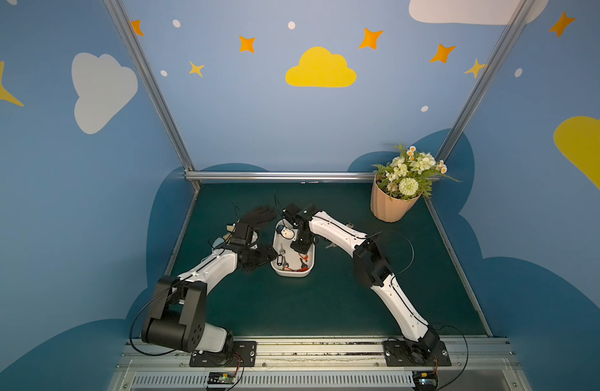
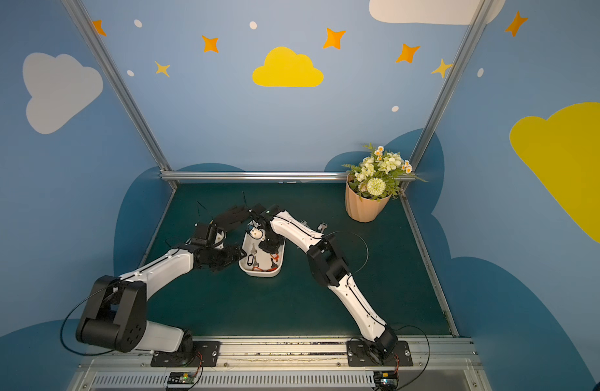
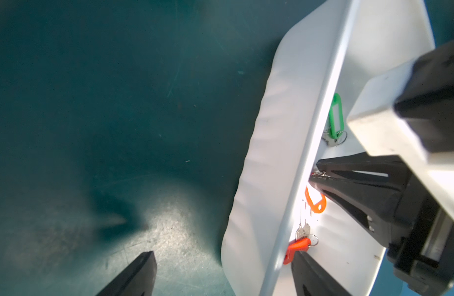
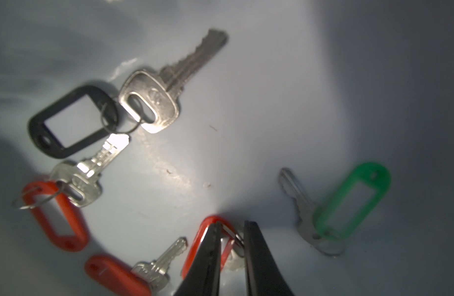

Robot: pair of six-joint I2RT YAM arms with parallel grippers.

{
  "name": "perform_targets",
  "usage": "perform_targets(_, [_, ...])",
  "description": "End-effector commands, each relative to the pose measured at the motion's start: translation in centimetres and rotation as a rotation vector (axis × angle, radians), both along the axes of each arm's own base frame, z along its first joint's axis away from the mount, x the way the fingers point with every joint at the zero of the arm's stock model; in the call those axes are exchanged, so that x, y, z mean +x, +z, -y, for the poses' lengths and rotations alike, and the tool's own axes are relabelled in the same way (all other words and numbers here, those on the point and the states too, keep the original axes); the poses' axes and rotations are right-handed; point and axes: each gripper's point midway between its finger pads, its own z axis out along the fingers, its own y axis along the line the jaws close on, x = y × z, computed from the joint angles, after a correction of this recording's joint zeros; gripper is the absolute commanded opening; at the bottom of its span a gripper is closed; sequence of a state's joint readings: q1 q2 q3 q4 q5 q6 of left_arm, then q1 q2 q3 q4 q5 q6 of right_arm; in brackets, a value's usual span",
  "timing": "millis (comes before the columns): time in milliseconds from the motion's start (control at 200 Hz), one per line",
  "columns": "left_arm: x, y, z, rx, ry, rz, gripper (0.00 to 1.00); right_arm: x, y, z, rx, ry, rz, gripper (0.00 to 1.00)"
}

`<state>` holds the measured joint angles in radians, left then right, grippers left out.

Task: Take the keys out of the storage box
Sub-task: Pick up the key from the storage box.

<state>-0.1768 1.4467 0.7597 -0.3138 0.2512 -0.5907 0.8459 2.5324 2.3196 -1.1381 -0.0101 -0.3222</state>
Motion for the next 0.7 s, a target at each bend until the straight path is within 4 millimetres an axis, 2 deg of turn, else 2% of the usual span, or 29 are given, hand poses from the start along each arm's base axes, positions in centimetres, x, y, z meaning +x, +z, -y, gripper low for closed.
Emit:
perform_targets(0, [0.4, 0.4, 0.0, 0.012, -0.009, 0.005, 0.89, 0.0, 0.3, 0.1, -0.006, 0.003, -0.001, 0.08])
perform_targets(80, [0.4, 0.5, 0.0, 0.012, -0.009, 0.007, 0.89, 0.1, 0.8, 0.1, -0.002, 0.004, 0.01, 0.0])
perform_targets(310, [0.6, 1.6, 0.0, 0.006, -0.011, 0.033, 0.89, 0.4, 4.0, -0.2, 0.047, -0.011, 0.047, 0.0])
perform_targets(561, [0.9, 4.8, -0.5, 0.019, 0.004, 0.135, 0.92, 0.5, 9.8, 0.3, 0.134, -0.083, 0.098, 0.0])
perform_targets(696, [0.9, 6.7, -1.1, 0.039, 0.024, 0.208, 0.95, 0.4, 13.3, 1.7, 0.181, -0.134, 0.123, 0.0])
